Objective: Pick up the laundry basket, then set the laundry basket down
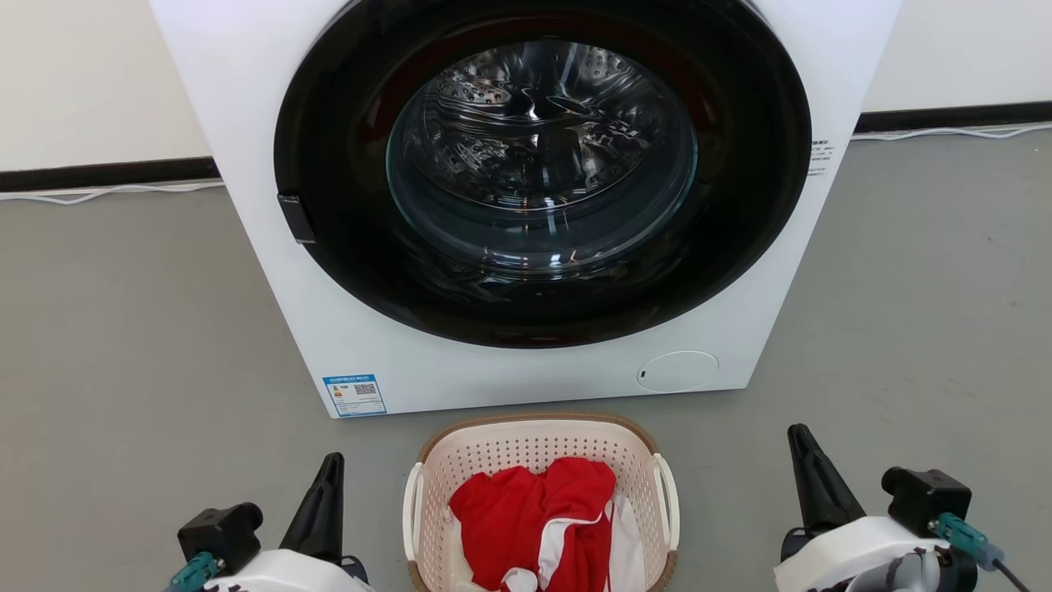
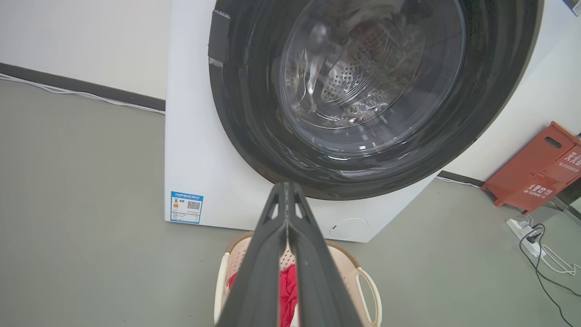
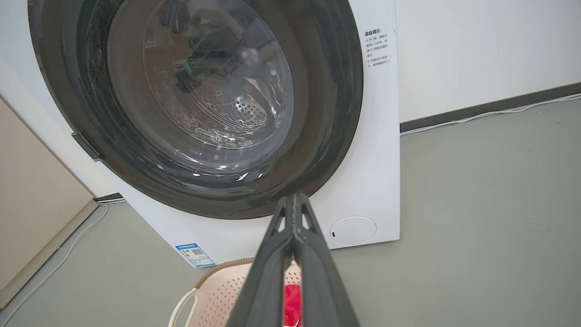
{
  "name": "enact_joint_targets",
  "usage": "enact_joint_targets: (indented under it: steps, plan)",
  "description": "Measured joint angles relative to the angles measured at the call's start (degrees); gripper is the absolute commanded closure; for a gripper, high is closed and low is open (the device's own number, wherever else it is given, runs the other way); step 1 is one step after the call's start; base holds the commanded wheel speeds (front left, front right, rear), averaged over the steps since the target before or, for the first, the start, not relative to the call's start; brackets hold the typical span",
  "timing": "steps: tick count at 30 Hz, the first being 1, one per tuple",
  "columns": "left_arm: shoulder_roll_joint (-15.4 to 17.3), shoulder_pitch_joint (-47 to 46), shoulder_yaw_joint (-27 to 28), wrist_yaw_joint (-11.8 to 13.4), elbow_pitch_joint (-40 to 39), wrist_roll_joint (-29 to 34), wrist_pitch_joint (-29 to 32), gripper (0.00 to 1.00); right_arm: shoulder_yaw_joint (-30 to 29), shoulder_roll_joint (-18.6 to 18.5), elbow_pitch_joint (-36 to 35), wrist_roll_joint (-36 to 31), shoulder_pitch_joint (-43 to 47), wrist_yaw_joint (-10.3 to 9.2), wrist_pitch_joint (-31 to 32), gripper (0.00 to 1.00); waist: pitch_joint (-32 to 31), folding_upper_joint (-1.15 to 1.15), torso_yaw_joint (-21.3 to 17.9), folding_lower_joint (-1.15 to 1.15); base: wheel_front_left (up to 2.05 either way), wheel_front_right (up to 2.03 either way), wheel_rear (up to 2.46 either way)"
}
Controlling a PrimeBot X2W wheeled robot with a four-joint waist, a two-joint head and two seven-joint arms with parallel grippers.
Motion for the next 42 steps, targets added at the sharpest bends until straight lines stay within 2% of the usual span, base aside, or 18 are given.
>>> enact_joint_targets:
  steps: [42]
  plan:
    - [-0.4,0.0,2.8,0.0,-1.7,-23.1,6.8,1.0,-3.4,0.6,-3.4,25.0,0.0,0.0,6.8,1.0,0.0,0.0,0.3,-0.02,0.0,0.0,0.0]
